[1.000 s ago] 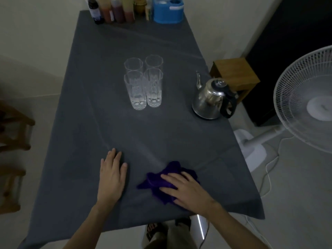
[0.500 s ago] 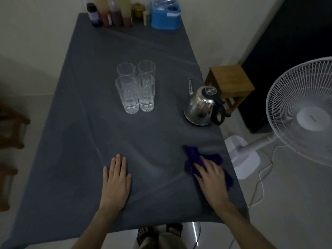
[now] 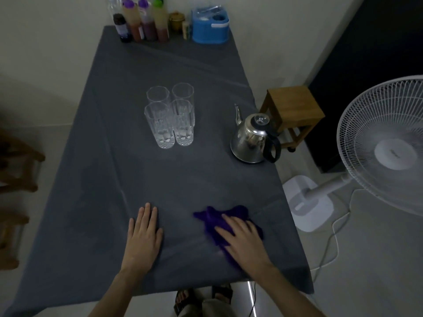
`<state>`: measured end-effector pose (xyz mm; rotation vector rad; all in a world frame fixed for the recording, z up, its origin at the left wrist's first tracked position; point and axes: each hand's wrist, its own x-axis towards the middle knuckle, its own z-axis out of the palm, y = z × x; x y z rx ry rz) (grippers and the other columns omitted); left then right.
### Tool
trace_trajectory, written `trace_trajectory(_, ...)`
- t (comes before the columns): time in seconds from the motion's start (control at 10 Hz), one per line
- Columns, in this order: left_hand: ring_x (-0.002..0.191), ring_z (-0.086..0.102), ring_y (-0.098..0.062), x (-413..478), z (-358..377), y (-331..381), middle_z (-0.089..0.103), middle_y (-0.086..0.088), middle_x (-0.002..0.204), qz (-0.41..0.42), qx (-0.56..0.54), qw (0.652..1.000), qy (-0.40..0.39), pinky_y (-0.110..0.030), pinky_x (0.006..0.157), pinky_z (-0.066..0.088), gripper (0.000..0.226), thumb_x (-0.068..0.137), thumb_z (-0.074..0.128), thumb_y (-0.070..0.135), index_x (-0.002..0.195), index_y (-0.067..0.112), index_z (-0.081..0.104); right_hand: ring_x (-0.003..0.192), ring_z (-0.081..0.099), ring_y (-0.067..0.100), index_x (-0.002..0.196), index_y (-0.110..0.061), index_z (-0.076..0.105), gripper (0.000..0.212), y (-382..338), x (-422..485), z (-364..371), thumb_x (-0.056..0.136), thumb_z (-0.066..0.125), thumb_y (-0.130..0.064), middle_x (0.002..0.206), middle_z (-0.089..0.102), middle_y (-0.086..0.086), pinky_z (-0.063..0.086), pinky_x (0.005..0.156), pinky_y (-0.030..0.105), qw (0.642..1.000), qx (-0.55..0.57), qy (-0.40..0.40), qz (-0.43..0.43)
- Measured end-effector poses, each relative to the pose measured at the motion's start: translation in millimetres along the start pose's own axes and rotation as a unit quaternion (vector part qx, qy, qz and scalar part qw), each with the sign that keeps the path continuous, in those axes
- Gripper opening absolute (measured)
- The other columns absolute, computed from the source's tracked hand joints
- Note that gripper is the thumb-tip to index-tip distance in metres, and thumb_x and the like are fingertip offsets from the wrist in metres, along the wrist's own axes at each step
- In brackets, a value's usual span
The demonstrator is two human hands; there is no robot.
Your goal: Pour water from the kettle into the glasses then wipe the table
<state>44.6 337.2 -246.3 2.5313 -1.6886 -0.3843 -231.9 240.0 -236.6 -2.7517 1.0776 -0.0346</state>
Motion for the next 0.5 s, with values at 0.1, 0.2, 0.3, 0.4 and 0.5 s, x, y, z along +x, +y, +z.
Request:
trace_trajectory(0.1, 0.14, 0.031, -0.029, -6, -6, 9, 0.032, -0.013, 0.152, -0.015, 0.031, 0.999, -0.013, -0.05, 0.11, 0.031, 0.063, 0.095, 0.016, 0.039, 0.144, 0.004, 0.035, 0.109, 0.062, 0.023, 0.12, -0.029, 0.064, 0.058, 39, -18, -12, 0.065, 0.082, -0.027, 0.127, 0.063, 0.004, 0.056, 0.083, 0.045, 0.996, -0.009, 0.003, 0.09)
trace_trajectory(0.2, 0.131, 0.045, -0.032, -10, -11, 13, 0.046, -0.017, 0.143, -0.011, 0.056, 0.998, -0.032, -0.048, 0.101, 0.042, 0.062, 0.096, 0.016, 0.038, 0.135, 0.002, 0.048, 0.104, 0.065, 0.027, 0.116, -0.025, 0.066, 0.064, 52, -20, -19, 0.057, 0.09, -0.022, 0.12, 0.066, 0.007, 0.056, 0.08, 0.047, 0.989, -0.025, -0.031, 0.143)
trace_trajectory(0.3, 0.117, 0.059, -0.032, -7, -25, 13, 0.059, -0.017, 0.13, 0.013, 0.081, 0.994, -0.07, -0.047, 0.091, 0.051, 0.058, 0.084, 0.031, 0.034, 0.122, 0.002, 0.061, 0.102, 0.066, 0.028, 0.109, -0.026, 0.07, 0.051, 49, -17, -30, 0.061, 0.087, -0.028, 0.116, 0.068, 0.006, 0.056, 0.077, 0.048, 0.987, -0.043, -0.031, 0.153)
trace_trajectory(0.4, 0.107, 0.066, -0.025, 6, -43, 13, 0.068, -0.01, 0.118, 0.047, 0.097, 0.992, -0.071, -0.043, 0.089, 0.052, 0.054, 0.082, 0.031, 0.032, 0.111, 0.007, 0.07, 0.113, 0.059, 0.027, 0.11, -0.028, 0.069, 0.039, 45, -8, -46, 0.082, 0.054, -0.051, 0.125, 0.063, 0.004, 0.052, 0.087, 0.048, 0.993, -0.048, 0.016, 0.109)
trace_trajectory(0.5, 0.129, 0.05, -0.023, 27, -69, 24, 0.055, -0.008, 0.137, 0.041, 0.075, 0.996, -0.034, -0.039, 0.106, 0.038, 0.051, 0.093, 0.027, 0.029, 0.13, 0.007, 0.055, 0.119, 0.057, 0.024, 0.123, -0.023, 0.065, 0.06, 42, 18, -67, 0.094, 0.03, -0.063, 0.131, 0.061, 0.002, 0.047, 0.097, 0.042, 0.998, -0.024, 0.022, 0.062)
